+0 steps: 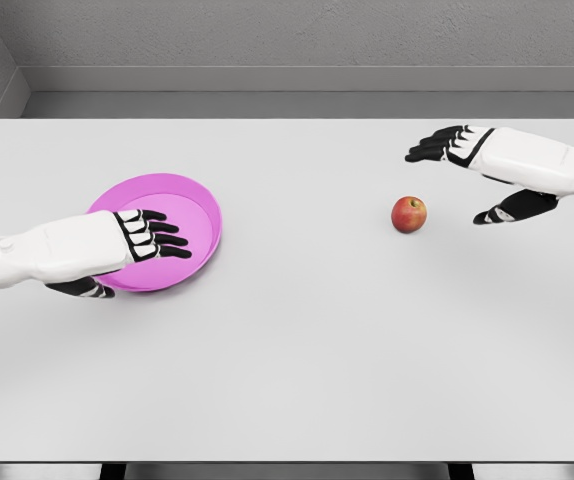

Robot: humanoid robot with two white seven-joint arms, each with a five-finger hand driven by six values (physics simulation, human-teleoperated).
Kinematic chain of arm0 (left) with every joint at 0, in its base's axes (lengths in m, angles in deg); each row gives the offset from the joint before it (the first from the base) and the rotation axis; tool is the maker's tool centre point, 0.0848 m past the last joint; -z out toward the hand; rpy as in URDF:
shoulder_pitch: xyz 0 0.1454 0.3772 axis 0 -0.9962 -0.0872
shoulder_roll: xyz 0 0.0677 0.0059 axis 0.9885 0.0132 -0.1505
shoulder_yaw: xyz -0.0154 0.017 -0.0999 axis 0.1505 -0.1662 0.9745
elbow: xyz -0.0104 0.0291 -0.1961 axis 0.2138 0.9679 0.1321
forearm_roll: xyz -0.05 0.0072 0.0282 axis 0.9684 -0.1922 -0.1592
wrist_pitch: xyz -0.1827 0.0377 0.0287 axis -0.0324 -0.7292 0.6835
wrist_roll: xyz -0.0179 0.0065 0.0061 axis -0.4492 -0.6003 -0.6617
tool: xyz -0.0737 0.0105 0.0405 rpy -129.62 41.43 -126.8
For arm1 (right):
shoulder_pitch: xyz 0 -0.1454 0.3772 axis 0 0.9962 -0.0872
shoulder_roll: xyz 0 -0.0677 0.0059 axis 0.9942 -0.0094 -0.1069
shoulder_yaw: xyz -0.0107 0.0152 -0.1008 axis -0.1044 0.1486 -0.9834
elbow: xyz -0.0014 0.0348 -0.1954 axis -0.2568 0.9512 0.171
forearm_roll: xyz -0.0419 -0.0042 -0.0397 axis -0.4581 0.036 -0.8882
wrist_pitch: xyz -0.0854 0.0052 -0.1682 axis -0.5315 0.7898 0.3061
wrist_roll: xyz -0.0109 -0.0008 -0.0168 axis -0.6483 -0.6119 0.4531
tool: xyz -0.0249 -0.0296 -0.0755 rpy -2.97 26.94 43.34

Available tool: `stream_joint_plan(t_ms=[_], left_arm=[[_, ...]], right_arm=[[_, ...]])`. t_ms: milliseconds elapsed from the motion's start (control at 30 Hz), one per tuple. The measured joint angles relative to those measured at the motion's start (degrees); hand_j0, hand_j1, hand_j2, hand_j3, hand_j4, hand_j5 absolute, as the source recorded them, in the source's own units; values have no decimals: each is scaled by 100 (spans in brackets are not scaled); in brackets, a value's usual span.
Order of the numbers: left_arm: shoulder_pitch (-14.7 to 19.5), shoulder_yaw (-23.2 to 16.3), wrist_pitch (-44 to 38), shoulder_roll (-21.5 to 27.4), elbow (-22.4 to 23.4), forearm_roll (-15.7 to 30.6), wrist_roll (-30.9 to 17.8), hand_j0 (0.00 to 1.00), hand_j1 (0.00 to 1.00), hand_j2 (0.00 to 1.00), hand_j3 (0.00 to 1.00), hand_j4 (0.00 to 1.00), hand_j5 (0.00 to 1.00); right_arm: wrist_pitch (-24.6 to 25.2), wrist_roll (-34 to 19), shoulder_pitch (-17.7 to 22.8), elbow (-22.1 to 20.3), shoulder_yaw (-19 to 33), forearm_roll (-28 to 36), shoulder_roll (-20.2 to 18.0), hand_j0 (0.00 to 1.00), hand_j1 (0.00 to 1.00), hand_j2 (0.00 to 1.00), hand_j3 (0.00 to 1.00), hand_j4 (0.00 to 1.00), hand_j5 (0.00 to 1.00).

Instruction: Put the apple on the plate with both arms

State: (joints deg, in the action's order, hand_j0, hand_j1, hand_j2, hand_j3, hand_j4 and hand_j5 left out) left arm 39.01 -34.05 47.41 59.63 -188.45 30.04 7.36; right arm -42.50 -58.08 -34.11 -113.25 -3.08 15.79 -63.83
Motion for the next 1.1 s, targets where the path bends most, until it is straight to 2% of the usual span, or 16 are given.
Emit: stream_joint_plan(t_ms=[333, 667, 867, 1100], left_arm=[[9, -2, 0, 2, 0, 0, -17, 100, 100, 100, 100, 100, 100], [17, -1, 0, 2, 0, 1, -26, 100, 100, 100, 100, 100, 100], [18, 0, 0, 2, 0, 0, -29, 100, 100, 100, 100, 100, 100], [18, -2, 0, 2, 0, 1, -29, 100, 100, 100, 100, 100, 100]], right_arm=[[0, 0, 53, 104, -26, 0, 10, 100, 100, 100, 100, 100, 100], [0, 0, 35, 328, -589, 468, 30, 100, 100, 100, 100, 100, 100], [1, 0, -26, 753, -918, 849, 103, 100, 100, 100, 100, 100, 100], [2, 0, -228, 1088, -1051, 957, 372, 100, 100, 100, 100, 100, 100]])
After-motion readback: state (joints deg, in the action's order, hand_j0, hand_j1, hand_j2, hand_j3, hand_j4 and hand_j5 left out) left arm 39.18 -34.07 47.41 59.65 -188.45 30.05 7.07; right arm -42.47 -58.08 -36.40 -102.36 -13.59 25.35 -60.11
